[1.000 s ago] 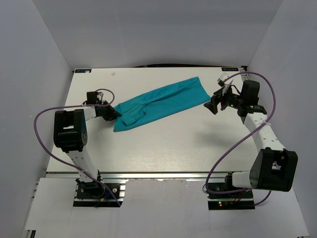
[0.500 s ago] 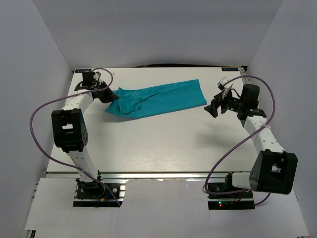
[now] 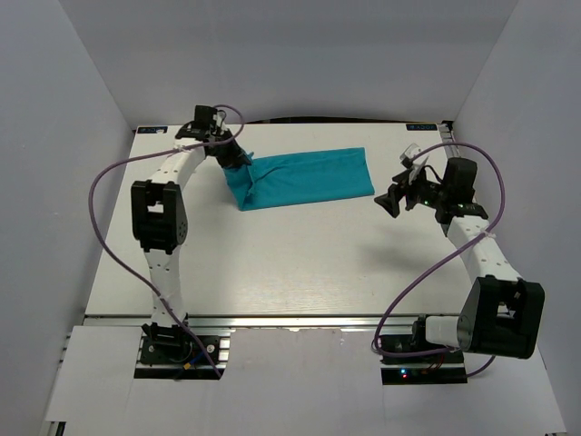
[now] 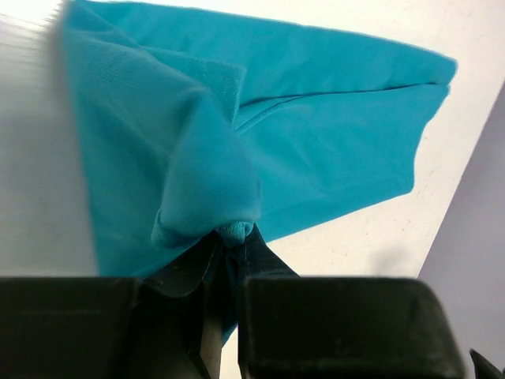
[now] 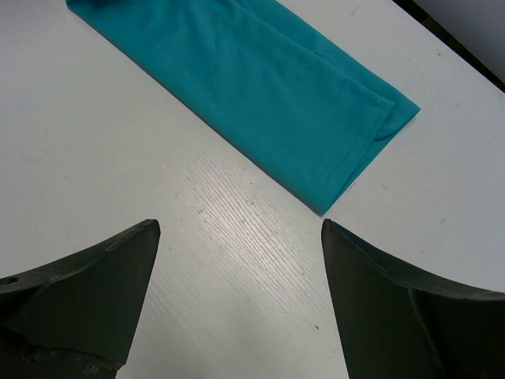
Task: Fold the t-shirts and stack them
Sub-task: Fold the 2/3-rectangle-folded T-shirt at the center of the board.
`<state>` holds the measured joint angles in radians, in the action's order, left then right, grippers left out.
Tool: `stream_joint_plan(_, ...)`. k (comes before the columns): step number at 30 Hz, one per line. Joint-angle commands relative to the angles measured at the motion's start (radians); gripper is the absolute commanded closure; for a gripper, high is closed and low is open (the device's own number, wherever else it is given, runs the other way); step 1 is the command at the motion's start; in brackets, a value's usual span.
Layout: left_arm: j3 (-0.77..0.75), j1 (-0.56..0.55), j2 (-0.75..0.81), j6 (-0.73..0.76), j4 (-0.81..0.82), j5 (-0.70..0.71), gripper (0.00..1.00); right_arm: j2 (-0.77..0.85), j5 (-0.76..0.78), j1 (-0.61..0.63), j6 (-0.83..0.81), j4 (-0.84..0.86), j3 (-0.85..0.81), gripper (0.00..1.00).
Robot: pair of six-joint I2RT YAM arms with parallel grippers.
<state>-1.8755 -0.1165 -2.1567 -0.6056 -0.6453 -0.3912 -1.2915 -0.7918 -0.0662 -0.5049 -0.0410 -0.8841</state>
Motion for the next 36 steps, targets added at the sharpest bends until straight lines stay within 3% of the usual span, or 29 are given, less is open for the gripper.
stream_joint_plan(1, -0.097, -0.041, -0.044, -0.037, -0.076, 0.034, 1.0, 0.038, -0.032, -0.012, 0.008, 0.064, 0.016, 0.11)
stream_joint_plan(8, -0.203, -0.097, -0.13, -0.077, -0.088, 0.055, 1.0, 0.054, -0.041, -0.024, 0.014, 0.076, 0.051, 0.11)
stream_joint_plan(29, -0.261, -0.135, -0.057, -0.129, -0.089, 0.094, 1.0, 0.051, -0.05, -0.034, 0.028, 0.095, 0.077, 0.11)
stream_joint_plan(36, -0.316, -0.152, -0.101, -0.155, -0.088, 0.069, 1.0, 0.041, -0.049, -0.034, 0.043, 0.112, 0.076, 0.11)
